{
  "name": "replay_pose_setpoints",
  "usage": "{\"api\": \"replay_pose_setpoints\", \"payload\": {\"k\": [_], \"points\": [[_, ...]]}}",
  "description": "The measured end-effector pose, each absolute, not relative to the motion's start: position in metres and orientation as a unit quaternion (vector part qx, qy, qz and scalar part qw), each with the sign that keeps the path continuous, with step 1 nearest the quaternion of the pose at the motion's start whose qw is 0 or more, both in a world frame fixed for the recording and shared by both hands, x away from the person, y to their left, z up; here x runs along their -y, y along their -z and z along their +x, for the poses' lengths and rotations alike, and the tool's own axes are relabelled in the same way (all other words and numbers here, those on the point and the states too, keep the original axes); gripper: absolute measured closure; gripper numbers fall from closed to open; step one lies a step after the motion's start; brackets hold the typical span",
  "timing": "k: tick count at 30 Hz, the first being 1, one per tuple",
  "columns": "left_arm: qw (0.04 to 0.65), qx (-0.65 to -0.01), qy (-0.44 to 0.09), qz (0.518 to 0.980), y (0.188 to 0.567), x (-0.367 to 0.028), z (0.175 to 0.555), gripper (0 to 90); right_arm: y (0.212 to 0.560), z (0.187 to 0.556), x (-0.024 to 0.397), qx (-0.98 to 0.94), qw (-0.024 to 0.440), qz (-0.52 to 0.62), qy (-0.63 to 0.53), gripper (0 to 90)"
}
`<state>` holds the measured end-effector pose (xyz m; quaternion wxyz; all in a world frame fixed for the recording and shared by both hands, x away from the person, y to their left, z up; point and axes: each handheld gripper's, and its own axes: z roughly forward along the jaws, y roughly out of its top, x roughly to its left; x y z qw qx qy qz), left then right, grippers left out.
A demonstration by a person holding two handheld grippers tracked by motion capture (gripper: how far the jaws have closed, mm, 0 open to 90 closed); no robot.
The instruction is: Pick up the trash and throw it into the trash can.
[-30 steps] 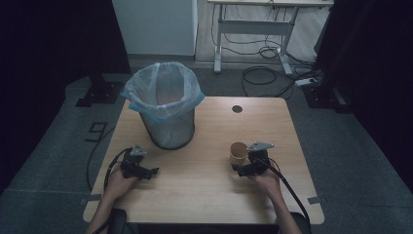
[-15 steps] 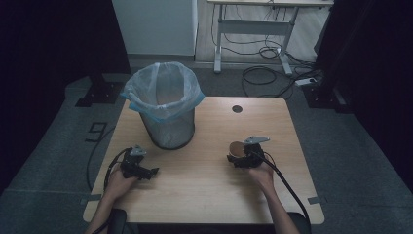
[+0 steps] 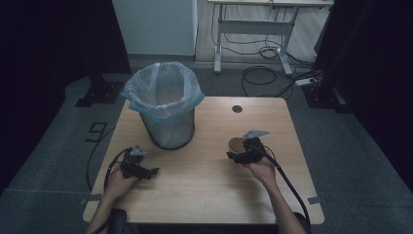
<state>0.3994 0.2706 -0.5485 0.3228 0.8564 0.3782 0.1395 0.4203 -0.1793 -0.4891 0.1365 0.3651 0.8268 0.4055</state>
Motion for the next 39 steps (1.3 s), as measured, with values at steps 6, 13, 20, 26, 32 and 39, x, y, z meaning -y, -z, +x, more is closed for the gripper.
{"api": "replay_pose_setpoints", "payload": {"k": [6,13,20,26,32,39], "points": [[0.323,-0.378,-0.140,0.856,0.548,-0.271,0.399,0.0,0.476,0.425,0.173,-0.838,0.131,0.355,-0.393,24.6],[0.322,-0.378,-0.140,0.856,0.548,-0.271,0.399,0.0,0.455,0.434,0.169,-0.839,0.112,0.352,-0.399,24.5],[0.322,-0.378,-0.140,0.856,0.548,-0.271,0.399,0.0,0.437,0.443,0.166,-0.842,0.098,0.347,-0.402,24.5],[0.321,-0.377,-0.140,0.857,0.548,-0.271,0.400,0.0,0.423,0.449,0.165,-0.842,0.093,0.345,-0.405,24.5],[0.322,-0.378,-0.140,0.857,0.548,-0.271,0.399,0.0,0.406,0.455,0.159,-0.840,0.086,0.339,-0.414,24.5],[0.323,-0.378,-0.140,0.856,0.548,-0.271,0.399,0.0,0.379,0.464,0.148,-0.843,0.074,0.333,-0.417,24.6]]}}
